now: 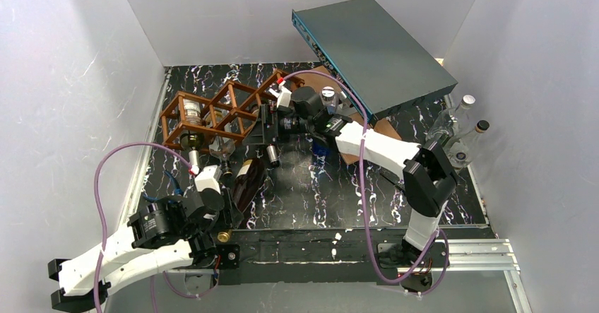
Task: Take the wine bottle off the wine rack
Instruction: Pick up the wine bottle from the wine rack.
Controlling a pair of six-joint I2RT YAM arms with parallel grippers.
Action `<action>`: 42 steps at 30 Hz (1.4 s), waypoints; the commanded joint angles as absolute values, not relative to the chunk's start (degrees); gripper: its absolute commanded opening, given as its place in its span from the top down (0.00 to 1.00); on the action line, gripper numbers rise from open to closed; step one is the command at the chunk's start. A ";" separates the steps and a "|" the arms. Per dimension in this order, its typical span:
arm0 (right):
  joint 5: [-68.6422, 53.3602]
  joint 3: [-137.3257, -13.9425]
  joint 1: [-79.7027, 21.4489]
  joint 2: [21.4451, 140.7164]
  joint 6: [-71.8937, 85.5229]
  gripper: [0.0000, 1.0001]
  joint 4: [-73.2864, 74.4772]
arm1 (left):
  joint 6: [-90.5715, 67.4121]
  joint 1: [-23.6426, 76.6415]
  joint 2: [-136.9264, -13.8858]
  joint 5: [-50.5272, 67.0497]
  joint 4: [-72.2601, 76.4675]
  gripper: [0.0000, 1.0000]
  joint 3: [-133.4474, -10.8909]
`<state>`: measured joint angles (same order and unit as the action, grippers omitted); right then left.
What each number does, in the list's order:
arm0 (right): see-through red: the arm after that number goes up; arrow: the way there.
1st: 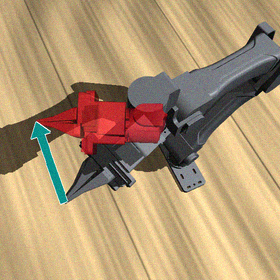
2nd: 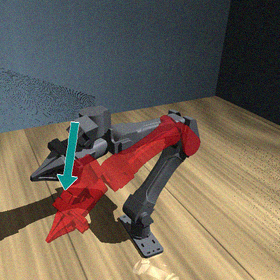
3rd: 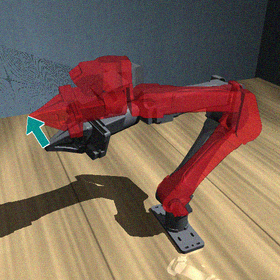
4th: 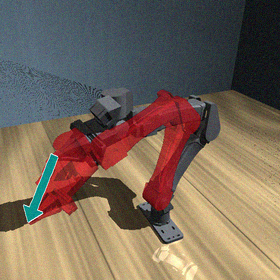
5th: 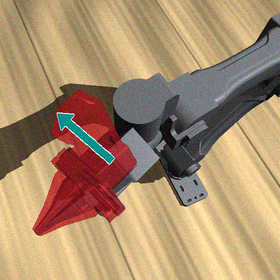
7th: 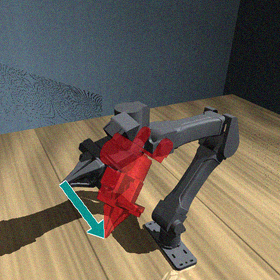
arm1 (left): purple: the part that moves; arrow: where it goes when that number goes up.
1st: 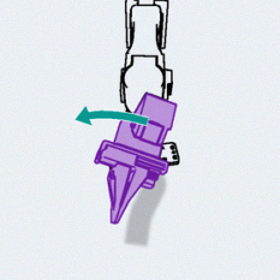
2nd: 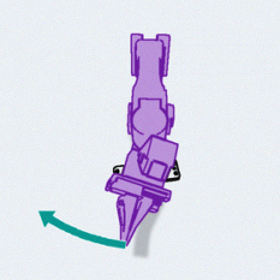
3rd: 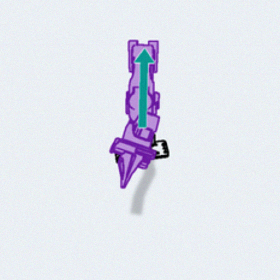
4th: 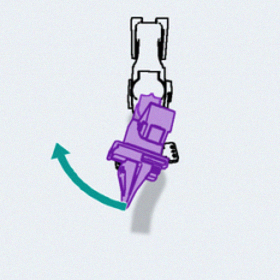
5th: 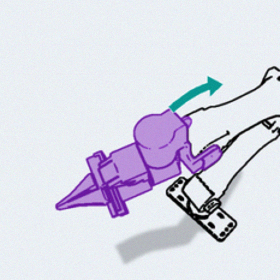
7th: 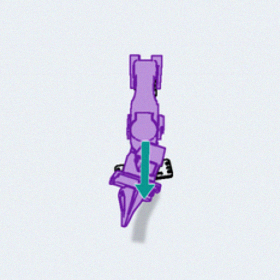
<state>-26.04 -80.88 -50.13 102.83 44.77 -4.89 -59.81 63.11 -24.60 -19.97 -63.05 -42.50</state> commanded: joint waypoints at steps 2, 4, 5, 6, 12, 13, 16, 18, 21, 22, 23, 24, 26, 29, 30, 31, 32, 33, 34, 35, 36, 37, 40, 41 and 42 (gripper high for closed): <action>-29.64 -83.94 -51.77 97.53 41.15 0.02 -6.83 | -59.50 63.02 -24.62 -21.28 -54.40 1.00 -46.69; -30.47 -84.77 -52.06 96.56 39.03 0.02 -5.67 | -59.61 63.03 -24.98 -20.66 -54.74 1.00 -47.20; -30.96 -85.07 -52.11 96.06 37.99 0.02 -5.19 | -59.71 63.02 -25.26 -20.25 -55.00 1.00 -47.42; -31.28 -85.41 -52.16 95.58 37.14 0.02 -4.38 | -59.91 63.02 -25.43 -19.89 -55.27 1.00 -47.64; -37.45 -86.88 -52.29 93.04 29.98 0.02 -2.03 | -61.60 63.02 -25.84 -17.66 -57.77 1.00 -49.43; -38.05 -87.11 -52.29 92.65 28.76 0.02 -1.51 | -61.87 63.02 -25.91 -17.15 -58.32 1.00 -49.77; -41.29 -88.04 -52.29 91.48 22.27 0.02 0.67 | -63.03 63.02 -26.29 -15.23 -59.77 1.00 -51.02; -41.63 -88.37 -52.38 90.45 17.31 0.02 3.44 | -64.04 63.02 -26.71 -13.94 -60.49 1.00 -51.87; -42.60 -88.05 -52.38 88.95 9.85 0.02 6.66 | -64.88 63.02 -27.70 -12.04 -61.14 1.00 -53.03; -43.26 -87.39 -52.38 88.34 8.91 0.02 6.69 | -65.08 63.02 -28.07 -11.45 -61.33 1.00 -53.34; -43.91 -86.31 -52.37 87.80 8.47 0.02 6.87 | -65.21 63.02 -28.54 -10.84 -61.37 1.00 -53.69; -45.02 -85.09 -52.38 87.20 8.43 0.02 6.64 | -65.28 63.02 -28.97 -10.29 -61.35 1.00 -53.99; -48.81 -82.88 -52.36 86.16 7.62 0.02 6.02 | -65.45 63.02 -30.13 -9.10 -61.39 1.00 -54.58; -53.21 -80.99 -52.34 85.14 2.76 0.02 7.17 | -65.54 63.02 -31.49 -7.38 -61.29 1.00 -55.45; -53.11 -80.92 -52.35 84.70 -0.55 0.02 8.89 | -65.51 63.02 -32.01 -6.94 -61.23 1.00 -55.80; -52.25 -81.08 -52.36 84.24 -4.97 0.02 11.80 | -65.42 63.03 -32.49 -6.43 -61.08 1.00 -56.28; -51.13 -81.46 -52.34 83.80 -9.27 0.02 14.94 | -65.29 63.02 -32.94 -6.02 -60.98 1.00 -56.64; -49.93 -81.76 -52.38 83.39 -13.87 0.02 18.03 | -65.10 63.06 -33.48 -5.51 -60.84 1.00 -56.95; -48.86 -81.75 -52.36 82.73 -17.74 0.02 20.61 | -64.90 63.03 -34.04 -5.14 -60.80 1.00 -57.38; -47.93 -81.61 -52.38 82.11 -21.62 0.02 22.74 | -64.62 63.02 -34.62 -4.69 -60.75 1.00 -57.85; -47.38 -81.32 -52.32 81.63 -25.11 0.02 24.95 | -64.38 63.02 -35.24 -4.14 -60.76 1.00 -58.35; -46.91 -81.05 -52.37 81.12 -28.01 0.02 26.54 | -64.22 63.06 -35.85 -3.79 -60.74 1.00 -58.80; -46.66 -79.30 -52.38 79.74 -35.65 0.02 30.10 | -63.81 63.02 -37.98 -2.45 -60.80 1.00 -60.56; -46.78 -78.47 -52.38 79.34 -37.84 0.01 30.78 | -63.60 63.02 -38.81 -2.12 -60.77 1.00 -61.25; -46.84 -77.48 -52.38 79.02 -39.30 0.01 30.81 | -63.33 63.02 -39.51 -1.85 -60.67 1.00 -61.98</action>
